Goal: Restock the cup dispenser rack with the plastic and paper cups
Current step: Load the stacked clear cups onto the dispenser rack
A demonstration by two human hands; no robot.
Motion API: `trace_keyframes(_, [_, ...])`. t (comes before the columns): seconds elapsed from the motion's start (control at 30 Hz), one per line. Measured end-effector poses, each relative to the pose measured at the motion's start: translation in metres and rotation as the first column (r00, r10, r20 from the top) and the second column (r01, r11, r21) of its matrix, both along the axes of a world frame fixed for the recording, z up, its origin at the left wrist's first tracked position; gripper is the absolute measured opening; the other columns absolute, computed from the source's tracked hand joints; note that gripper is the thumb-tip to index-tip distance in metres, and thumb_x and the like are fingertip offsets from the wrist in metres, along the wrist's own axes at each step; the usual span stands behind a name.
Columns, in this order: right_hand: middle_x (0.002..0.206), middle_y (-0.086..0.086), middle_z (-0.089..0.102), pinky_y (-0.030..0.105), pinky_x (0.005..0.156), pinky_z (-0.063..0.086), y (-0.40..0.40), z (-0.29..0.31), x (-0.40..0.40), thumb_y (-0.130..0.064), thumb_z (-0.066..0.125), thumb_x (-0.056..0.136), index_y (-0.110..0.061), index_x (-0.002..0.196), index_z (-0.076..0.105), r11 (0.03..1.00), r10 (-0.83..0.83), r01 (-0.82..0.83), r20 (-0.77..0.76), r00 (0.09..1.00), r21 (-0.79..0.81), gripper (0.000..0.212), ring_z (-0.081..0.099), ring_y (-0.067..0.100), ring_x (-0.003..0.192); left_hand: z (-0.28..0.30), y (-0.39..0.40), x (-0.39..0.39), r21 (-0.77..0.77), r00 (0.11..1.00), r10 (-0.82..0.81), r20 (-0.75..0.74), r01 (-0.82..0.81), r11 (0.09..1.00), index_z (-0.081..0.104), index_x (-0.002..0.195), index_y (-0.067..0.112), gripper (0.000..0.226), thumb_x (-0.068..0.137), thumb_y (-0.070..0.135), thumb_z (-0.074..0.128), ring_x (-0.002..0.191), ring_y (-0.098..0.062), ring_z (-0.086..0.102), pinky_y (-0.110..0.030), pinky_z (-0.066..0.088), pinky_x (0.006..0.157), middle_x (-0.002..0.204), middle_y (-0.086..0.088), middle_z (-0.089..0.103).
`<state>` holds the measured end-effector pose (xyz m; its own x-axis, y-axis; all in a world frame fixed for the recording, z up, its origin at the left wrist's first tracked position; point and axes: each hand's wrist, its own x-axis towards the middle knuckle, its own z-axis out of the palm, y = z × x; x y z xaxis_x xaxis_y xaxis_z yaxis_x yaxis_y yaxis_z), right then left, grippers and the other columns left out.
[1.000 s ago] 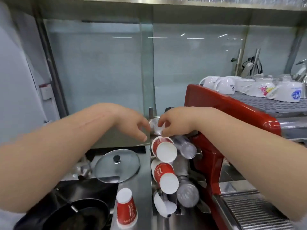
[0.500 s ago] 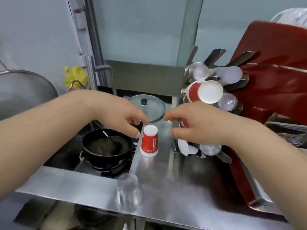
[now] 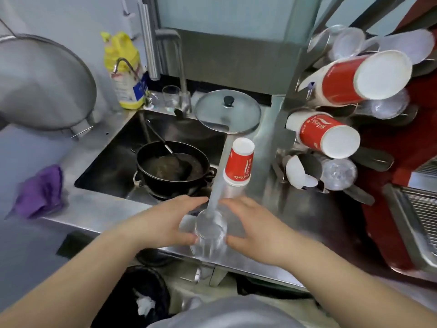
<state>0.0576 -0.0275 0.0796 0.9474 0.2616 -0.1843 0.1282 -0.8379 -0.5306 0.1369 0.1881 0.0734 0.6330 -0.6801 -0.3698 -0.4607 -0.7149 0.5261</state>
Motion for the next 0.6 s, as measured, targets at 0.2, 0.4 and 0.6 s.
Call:
trace_keyframes(0.2, [0.147,-0.005,0.031,0.016,0.102,0.029,0.019,-0.025,-0.001,-0.038,0.065,0.080,-0.032,0.147,0.022,0.995,-0.103,0.103,0.000,0.995,0.019,0.080,0.033,0.009,0.133,-0.057,0.010,-0.023,-0.154,0.988,0.148,-0.040,-0.153,0.976,0.010,0.157,0.035,0.102,0.080,0.043,0.076,0.136,0.007,0.026,-0.010,0.021,0.104,0.150,0.019,0.028])
trace_keyframes(0.4, [0.146,-0.004,0.034,0.008,0.095,0.025,0.036,-0.032,-0.005,-0.036,0.069,0.078,-0.028,0.146,0.024,0.980,-0.190,0.191,-0.022,0.981,0.057,0.081,0.036,0.008,0.131,-0.086,0.008,-0.036,-0.297,0.969,0.222,-0.110,-0.245,0.923,0.030,0.146,0.045,0.085,0.073,0.040,0.074,0.125,0.003,0.044,-0.025,0.043,0.102,0.131,0.018,0.050])
trace_keyframes(0.6, [0.139,-0.010,0.040,0.004,0.088,0.027,0.043,-0.032,-0.010,-0.033,0.072,0.073,-0.032,0.138,0.034,0.953,-0.280,0.281,-0.023,0.960,0.111,0.075,0.042,0.003,0.122,-0.097,0.008,-0.036,-0.346,0.971,0.216,-0.099,-0.237,0.908,0.035,0.144,0.043,0.083,0.072,0.041,0.076,0.129,0.005,0.038,-0.018,0.038,0.104,0.134,0.023,0.047])
